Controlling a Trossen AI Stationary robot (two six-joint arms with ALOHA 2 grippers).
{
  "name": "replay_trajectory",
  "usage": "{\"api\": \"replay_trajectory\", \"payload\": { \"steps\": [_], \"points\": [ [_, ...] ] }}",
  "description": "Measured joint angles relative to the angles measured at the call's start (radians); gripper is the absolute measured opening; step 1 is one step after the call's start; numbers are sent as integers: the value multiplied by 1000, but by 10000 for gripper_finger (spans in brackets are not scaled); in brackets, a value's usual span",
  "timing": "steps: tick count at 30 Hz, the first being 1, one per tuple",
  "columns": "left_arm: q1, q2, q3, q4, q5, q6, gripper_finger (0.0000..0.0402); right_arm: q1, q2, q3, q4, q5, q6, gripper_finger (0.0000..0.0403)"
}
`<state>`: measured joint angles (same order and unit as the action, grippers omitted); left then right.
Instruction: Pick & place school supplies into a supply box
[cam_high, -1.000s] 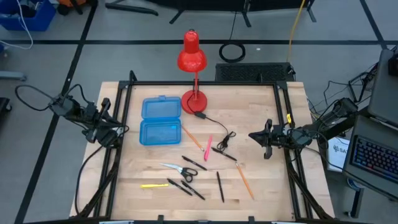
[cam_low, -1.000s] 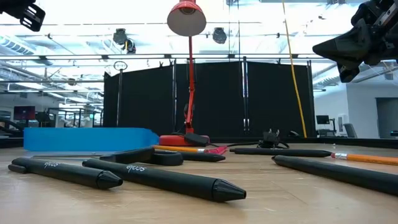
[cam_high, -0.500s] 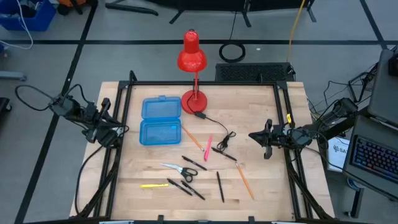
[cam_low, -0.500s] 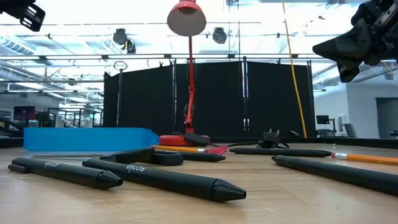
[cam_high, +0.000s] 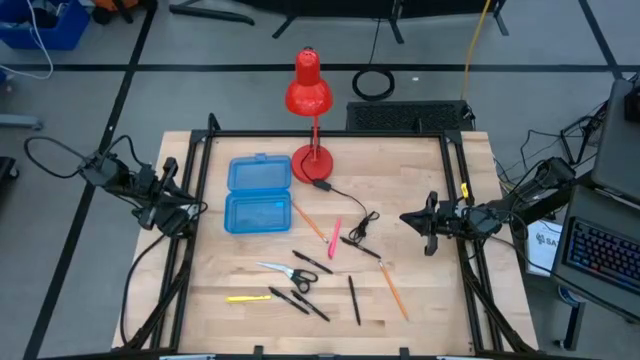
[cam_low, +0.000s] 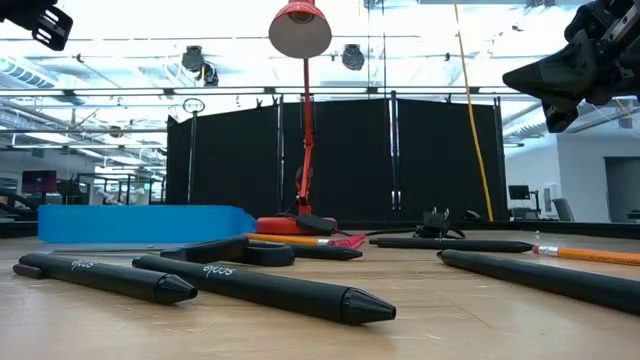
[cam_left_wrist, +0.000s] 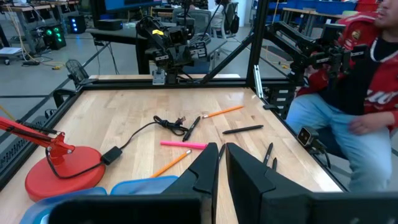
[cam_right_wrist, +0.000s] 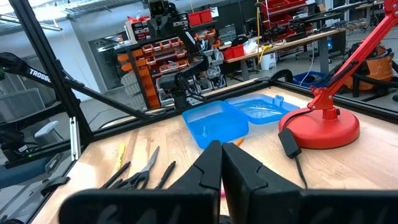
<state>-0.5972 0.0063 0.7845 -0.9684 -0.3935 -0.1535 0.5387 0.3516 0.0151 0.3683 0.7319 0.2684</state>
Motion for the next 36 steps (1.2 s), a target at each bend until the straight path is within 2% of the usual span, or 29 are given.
{"api": "replay_trajectory", "payload": {
  "steps": [36],
  "points": [
    [0, 0, 0, 0, 0, 0, 37, 0, 0, 0, 33, 0, 3, 0]
  ]
}}
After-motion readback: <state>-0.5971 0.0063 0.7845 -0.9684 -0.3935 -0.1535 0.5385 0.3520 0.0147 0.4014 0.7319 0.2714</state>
